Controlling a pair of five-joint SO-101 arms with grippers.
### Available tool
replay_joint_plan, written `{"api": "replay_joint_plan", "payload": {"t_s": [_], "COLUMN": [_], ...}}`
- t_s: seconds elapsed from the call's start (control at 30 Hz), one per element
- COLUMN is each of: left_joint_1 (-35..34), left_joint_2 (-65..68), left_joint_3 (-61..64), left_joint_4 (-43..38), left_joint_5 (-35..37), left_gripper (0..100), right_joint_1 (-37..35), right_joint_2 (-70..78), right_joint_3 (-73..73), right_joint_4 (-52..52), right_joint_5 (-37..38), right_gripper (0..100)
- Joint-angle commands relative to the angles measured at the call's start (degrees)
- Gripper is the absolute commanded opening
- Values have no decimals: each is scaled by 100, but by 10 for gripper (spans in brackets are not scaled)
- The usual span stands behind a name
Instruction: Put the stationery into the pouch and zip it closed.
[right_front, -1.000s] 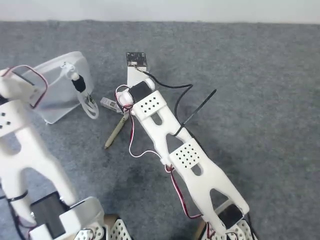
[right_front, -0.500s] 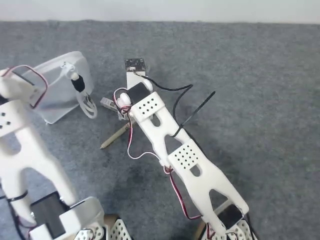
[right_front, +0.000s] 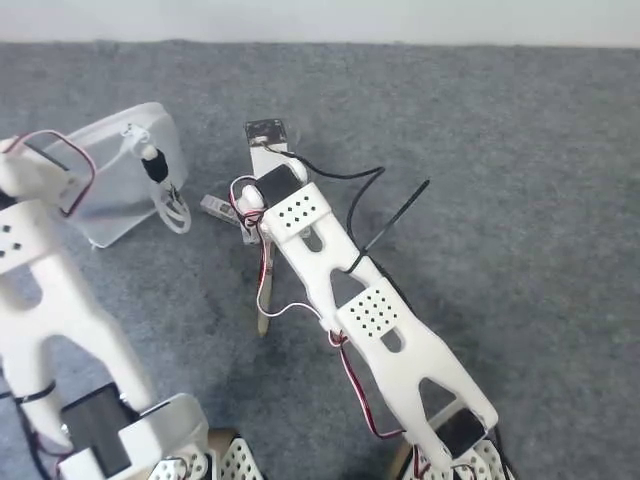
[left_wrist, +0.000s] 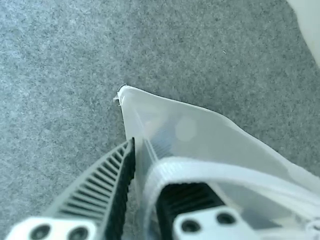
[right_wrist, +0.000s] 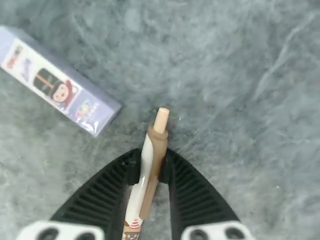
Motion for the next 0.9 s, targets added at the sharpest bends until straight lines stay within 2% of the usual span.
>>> {"api": "replay_joint_plan", "payload": {"t_s": [0.0,0.17,0.33,0.57,0.87], "left_joint_1": [26,35,105,343,352], "left_joint_2": [-404,-404,-404,-369,-369], "left_joint_3": [-127,-127,-127,-127,-127], "left_joint_4": [-237,-237,-237,-229,-229], "left_joint_5": [53,26,-141,-149,-158], "left_gripper": [12,12,12,12,12], "right_joint_1": [110,295,365,470,400], "right_joint_2": [-514,-769,-919,-1077,-2756], "right_joint_3": [-158,-158,-149,-44,2163], "right_joint_4": [277,286,303,303,268], "right_joint_5": [290,316,932,949,949], "right_gripper": [6,6,6,6,6]}}
